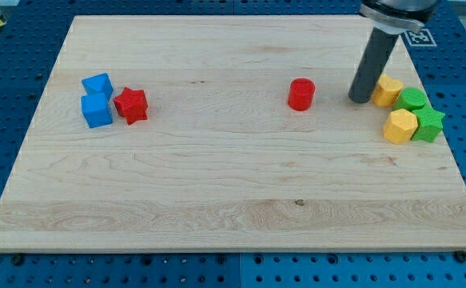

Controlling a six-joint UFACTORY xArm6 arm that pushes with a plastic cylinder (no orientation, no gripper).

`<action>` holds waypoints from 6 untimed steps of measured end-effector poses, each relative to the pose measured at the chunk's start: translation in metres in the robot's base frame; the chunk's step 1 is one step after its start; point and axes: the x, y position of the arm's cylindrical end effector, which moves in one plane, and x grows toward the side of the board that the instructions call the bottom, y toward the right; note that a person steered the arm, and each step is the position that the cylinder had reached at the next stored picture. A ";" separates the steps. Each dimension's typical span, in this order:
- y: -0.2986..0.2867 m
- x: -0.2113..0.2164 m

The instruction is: Move the red circle to the top right of the red star

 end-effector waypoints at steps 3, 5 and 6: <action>-0.073 -0.025; -0.151 -0.019; -0.187 -0.011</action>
